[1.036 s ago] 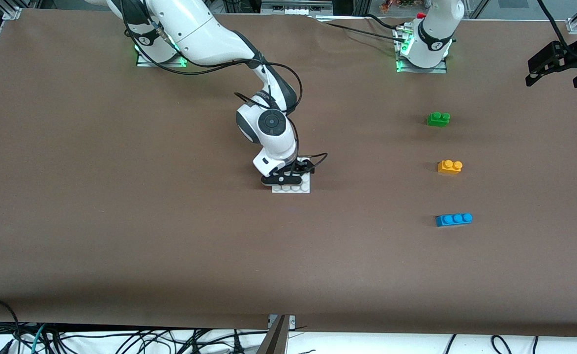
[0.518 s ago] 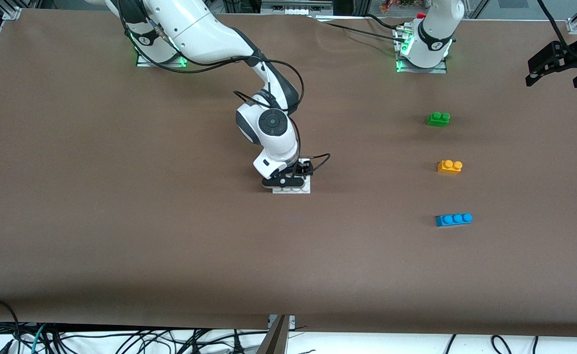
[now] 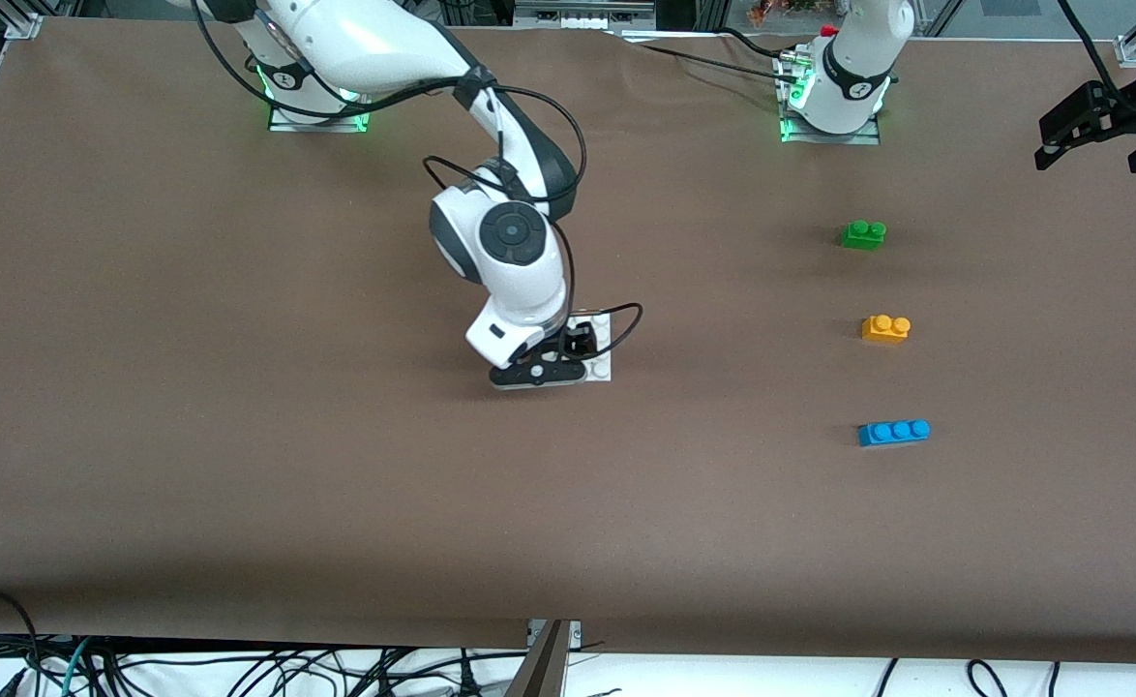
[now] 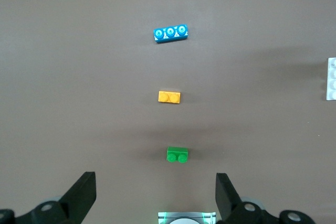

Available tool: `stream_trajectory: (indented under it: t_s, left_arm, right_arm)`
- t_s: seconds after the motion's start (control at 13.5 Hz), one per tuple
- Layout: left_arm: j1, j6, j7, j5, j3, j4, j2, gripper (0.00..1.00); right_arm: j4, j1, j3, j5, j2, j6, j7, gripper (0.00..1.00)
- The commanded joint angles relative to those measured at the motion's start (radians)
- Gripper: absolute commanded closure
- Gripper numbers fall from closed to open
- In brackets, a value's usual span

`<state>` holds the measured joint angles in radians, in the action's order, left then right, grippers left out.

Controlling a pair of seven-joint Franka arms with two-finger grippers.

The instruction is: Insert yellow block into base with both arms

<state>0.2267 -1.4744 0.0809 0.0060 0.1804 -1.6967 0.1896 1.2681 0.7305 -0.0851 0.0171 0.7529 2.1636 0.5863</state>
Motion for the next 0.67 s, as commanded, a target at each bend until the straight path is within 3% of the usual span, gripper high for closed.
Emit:
stream_trajectory:
  t_s: [0.0,0.59]
  left_arm:
    - [0.010,0.011,-0.004,-0.001,0.005,0.011,-0.001,0.00]
    - [-0.006,0.011,-0.004,0.000,-0.004,0.012,-0.001,0.00]
  right_arm:
    - [0.005,-0.052,-0.011,-0.002,-0.052,-0.046,-0.104,0.00]
    - [0.005,-0.180,-0.096,0.009,-0.191,-0.246,-0.350,0.00]
